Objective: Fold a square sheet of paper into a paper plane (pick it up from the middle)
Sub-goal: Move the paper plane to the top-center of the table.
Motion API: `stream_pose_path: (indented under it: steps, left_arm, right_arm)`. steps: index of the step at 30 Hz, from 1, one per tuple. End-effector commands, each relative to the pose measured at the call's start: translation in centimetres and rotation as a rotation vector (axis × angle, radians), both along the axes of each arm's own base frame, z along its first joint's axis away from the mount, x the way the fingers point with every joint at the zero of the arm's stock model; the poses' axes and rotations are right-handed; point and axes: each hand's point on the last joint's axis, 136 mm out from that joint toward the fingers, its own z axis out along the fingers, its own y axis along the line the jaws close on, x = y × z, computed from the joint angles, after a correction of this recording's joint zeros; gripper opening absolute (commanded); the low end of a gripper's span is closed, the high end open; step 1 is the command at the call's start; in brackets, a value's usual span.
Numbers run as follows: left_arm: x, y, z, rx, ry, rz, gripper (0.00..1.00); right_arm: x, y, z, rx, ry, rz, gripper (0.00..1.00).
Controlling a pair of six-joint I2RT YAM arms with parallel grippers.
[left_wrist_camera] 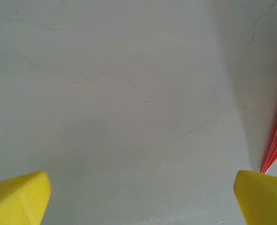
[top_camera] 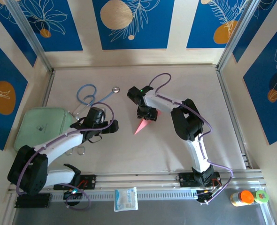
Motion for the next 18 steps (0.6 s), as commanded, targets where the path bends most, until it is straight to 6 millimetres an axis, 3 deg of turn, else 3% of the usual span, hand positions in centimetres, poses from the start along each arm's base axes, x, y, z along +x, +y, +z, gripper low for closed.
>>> stream_pose_path:
  steps: [1, 8, 18]
  left_arm:
    - [0.34, 0.5, -0.29, 0.008, 0.0, 0.024, 0.99]
    - [0.53, 0.39, -0.36, 0.007, 0.009, 0.028, 1.0]
    - [0.78, 0.56, -0.43, -0.017, 0.033, 0.071, 0.99]
  right_arm:
    - [-0.62, -1.17, 1.78, -0.033, -0.027, -0.046, 0.51]
    - [-0.86, -1.37, 1.91, -0.032, -0.027, -0.057, 0.43]
    - [-0.48, -1.25, 2.26, 0.01, -0.044, -0.056, 0.16]
